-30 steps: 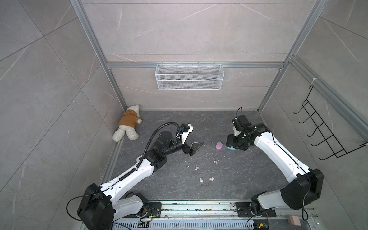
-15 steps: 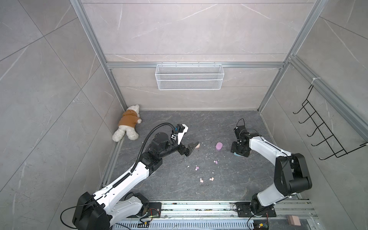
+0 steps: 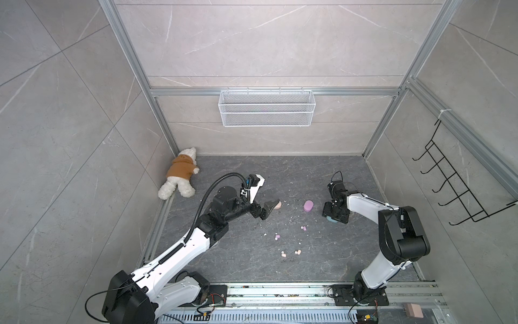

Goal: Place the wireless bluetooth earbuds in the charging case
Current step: 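Lower the teal case onto the table and open the right gripper, then move the right gripper over the pink case and close on it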

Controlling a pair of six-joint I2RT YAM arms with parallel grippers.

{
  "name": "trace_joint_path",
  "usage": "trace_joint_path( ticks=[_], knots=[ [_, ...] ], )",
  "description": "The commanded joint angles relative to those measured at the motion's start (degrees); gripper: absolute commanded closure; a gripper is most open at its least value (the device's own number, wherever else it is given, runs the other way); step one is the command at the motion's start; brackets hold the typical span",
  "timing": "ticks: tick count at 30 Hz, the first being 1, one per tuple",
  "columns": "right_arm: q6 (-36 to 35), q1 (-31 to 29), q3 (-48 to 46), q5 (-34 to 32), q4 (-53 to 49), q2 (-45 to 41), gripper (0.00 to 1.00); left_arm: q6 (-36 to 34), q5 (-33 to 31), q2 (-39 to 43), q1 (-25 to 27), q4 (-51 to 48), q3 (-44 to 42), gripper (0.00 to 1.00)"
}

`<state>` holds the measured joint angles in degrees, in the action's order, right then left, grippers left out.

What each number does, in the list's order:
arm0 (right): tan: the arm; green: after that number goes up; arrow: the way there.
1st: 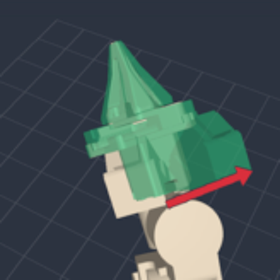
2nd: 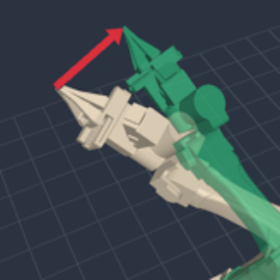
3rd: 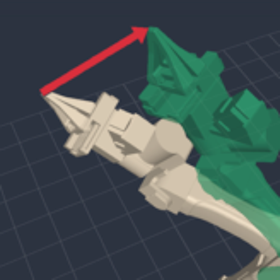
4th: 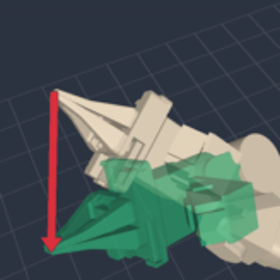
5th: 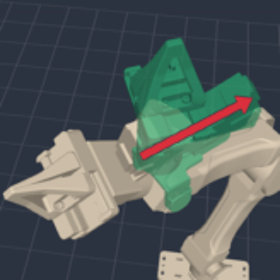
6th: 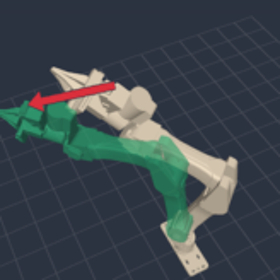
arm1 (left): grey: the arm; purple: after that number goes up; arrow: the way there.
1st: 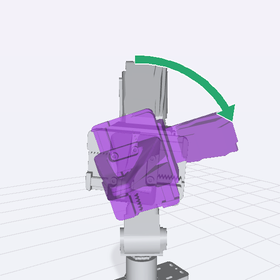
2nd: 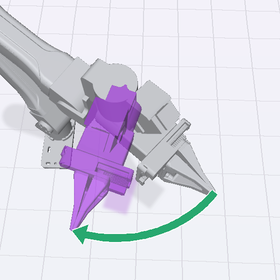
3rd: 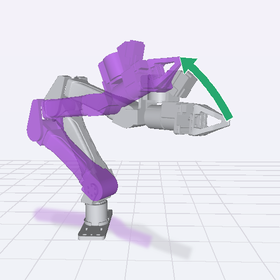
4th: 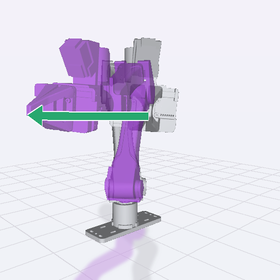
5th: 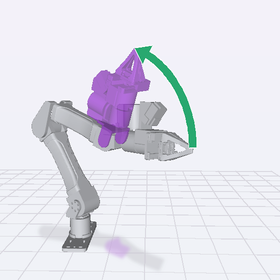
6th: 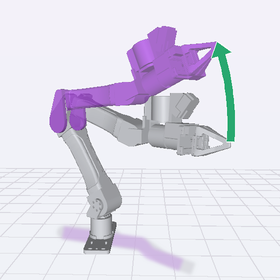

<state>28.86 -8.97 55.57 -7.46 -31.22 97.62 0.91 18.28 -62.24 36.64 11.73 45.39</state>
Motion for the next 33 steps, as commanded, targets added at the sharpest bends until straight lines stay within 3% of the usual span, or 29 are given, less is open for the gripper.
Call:
trace_joint_path(
  ticks=[1,8,12,18,29,33],
  knots=[
    [0.1,0.1,-0.9,0.4,-1.0,-0.8,0.21,-0.1,0.0,0.5,-0.3,1.1,0.2,0.00],
    [-1.1,0.1,5.3,1.4,-8.0,-6.4,0.13,-0.2,0.2,0.6,-0.3,0.8,0.2,0.00],
    [-1.3,-0.2,8.8,5.6,-8.3,-6.5,0.13,-0.3,0.1,0.5,-0.2,0.8,0.2,0.00],
    [-2.1,-2.3,12.7,11.0,-5.4,-1.6,0.14,-0.3,0.2,0.4,-0.2,0.7,0.2,0.00],
    [-4.1,-5.7,22.1,13.3,-6.5,10.2,0.14,-0.6,0.1,0.0,-0.2,0.2,0.4,0.00],
    [-6.6,-6.4,24.0,11.6,-5.5,12.9,0.22,-0.6,0.1,-0.3,-0.2,0.3,0.3,0.00]
  ],
)
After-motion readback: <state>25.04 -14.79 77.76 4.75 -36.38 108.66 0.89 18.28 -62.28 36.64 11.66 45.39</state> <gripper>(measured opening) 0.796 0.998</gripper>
